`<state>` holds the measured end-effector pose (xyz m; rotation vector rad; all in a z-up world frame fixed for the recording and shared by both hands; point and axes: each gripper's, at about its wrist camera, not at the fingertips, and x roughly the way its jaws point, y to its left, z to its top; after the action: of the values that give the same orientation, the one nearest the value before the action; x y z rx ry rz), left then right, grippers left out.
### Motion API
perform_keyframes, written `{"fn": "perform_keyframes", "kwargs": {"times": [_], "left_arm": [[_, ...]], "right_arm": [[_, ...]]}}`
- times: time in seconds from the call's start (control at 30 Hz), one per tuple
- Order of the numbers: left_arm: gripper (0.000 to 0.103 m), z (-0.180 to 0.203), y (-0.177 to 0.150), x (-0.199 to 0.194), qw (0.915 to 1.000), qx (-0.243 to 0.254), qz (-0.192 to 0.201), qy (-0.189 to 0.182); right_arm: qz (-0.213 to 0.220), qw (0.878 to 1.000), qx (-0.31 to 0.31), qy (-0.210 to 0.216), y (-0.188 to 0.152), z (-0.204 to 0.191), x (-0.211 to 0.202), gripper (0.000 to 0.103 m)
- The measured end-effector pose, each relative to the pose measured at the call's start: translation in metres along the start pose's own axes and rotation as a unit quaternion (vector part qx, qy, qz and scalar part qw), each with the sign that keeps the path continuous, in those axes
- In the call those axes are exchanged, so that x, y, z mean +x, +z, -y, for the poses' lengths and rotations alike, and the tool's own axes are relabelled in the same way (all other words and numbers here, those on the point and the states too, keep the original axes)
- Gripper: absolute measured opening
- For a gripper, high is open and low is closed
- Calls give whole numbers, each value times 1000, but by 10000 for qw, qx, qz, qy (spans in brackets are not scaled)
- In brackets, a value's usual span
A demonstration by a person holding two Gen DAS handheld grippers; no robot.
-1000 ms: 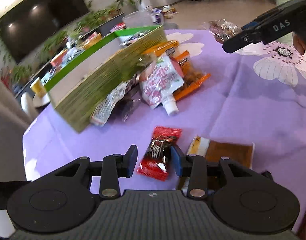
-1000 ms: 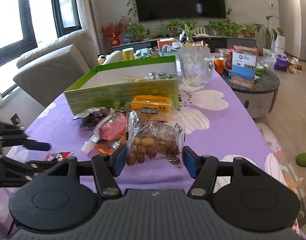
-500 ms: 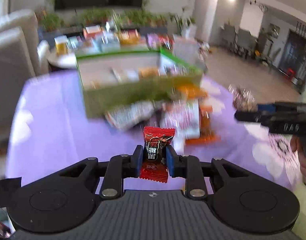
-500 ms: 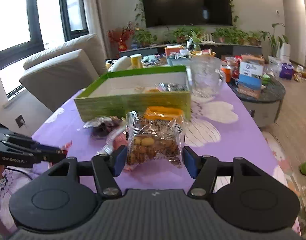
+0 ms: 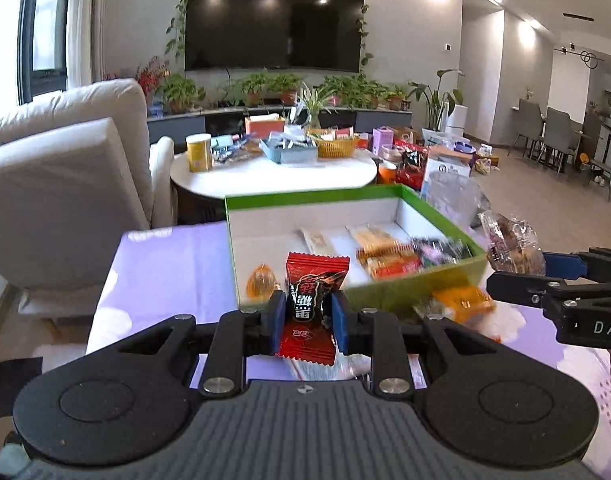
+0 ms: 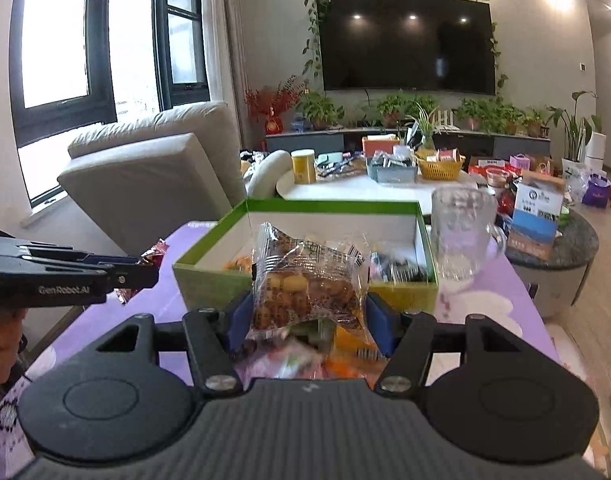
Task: Organize snacks
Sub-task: 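Carry the red candy into the box while right tool drops the nut pouch in, then grasp the white printed packet with left tool while right tool grasps yellow cake pouch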
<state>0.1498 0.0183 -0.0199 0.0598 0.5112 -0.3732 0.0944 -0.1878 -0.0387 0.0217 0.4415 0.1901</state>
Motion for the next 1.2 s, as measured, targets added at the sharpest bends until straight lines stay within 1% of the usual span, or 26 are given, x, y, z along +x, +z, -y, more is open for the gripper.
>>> {"fn": "perform_keyframes", "kwargs": {"times": [0.2, 0.37, 0.5, 0.57, 0.6, 0.7, 0.77, 0.8, 0.9, 0.97, 1.1, 1.2], "left_arm": [[23, 1, 24, 26, 9997, 131, 149, 110], [24, 1, 37, 54, 9997, 185, 95, 123], [25, -1, 44, 77, 9998, 156, 61, 94], [31, -1, 46, 90, 9997, 189, 7, 132], [36, -1, 46, 97, 9996, 220, -43, 170], [37, -3, 43, 112, 9990, 184, -305, 266], [37, -4, 37, 113, 9989, 227, -365, 203], [37, -4, 34, 112, 9987, 279, -381, 200], [37, -1, 27, 102, 9979, 468, -398, 228], [37, 1, 23, 91, 9973, 612, -368, 155], [37, 5, 10, 61, 9945, 941, -350, -283], [37, 12, -5, 44, 9888, 1200, -483, -746]], "right_arm": [[99, 9999, -7, -69, 23, 6, 22, 61], [187, 9998, 1, -78, 36, 11, 42, 61], [180, 9998, -5, -87, 40, 13, 60, 61], [163, 9998, 7, -118, 41, 16, 69, 61], [166, 9998, 30, -140, 42, 17, 73, 61], [149, 9995, 51, -278, 41, 21, 88, 61], [106, 9984, 108, -542, 37, 24, 95, 61], [56, 9983, 156, -551, 35, 26, 95, 61], [-89, 9983, 438, -371, 26, 34, 87, 61], [-138, 9976, 581, -352, 23, 34, 82, 61], [-179, 9970, 640, -404, 19, 33, 64, 61], [-219, 9969, 661, -368, 17, 36, 54, 61]]}}
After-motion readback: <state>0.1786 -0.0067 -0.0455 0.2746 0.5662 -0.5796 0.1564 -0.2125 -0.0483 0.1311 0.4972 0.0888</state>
